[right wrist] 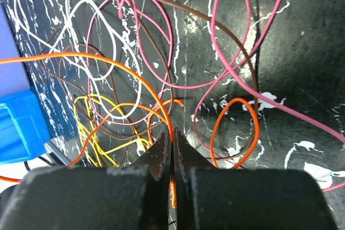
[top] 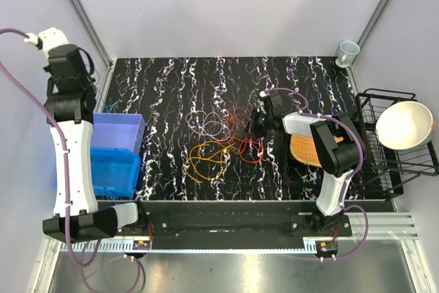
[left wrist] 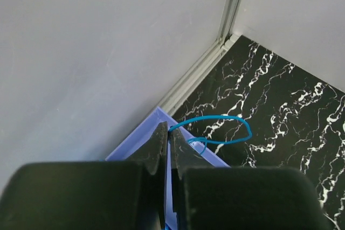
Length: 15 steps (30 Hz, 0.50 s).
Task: Untangle the cables
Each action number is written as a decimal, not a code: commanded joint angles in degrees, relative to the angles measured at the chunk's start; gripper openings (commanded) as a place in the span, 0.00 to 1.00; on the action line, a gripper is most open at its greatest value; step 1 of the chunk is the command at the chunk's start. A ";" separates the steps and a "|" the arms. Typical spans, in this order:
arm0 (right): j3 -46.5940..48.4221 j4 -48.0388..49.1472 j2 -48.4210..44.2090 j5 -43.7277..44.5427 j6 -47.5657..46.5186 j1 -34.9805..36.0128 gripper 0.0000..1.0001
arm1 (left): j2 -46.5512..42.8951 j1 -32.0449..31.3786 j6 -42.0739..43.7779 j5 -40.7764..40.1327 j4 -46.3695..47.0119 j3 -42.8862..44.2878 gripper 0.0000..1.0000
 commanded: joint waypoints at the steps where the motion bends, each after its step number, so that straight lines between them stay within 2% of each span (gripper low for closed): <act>1: -0.25 2.00 -0.47 -1.64 0.24 -0.09 0.00 | -0.50 4.77 -8.30 7.90 3.68 -2.35 0.00; 4: -0.25 2.00 -0.47 -1.82 0.06 -0.09 0.00 | -1.81 6.26 -9.88 5.97 6.13 -6.65 0.00; 9: 0.10 2.00 -0.30 -2.08 -0.11 0.00 0.00 | -7.18 8.11 -12.86 7.28 12.02 -16.75 0.00; 15: 0.02 2.00 -0.12 -2.87 -0.20 0.00 0.00 | -7.00 10.05 -16.20 11.84 14.39 -22.81 0.00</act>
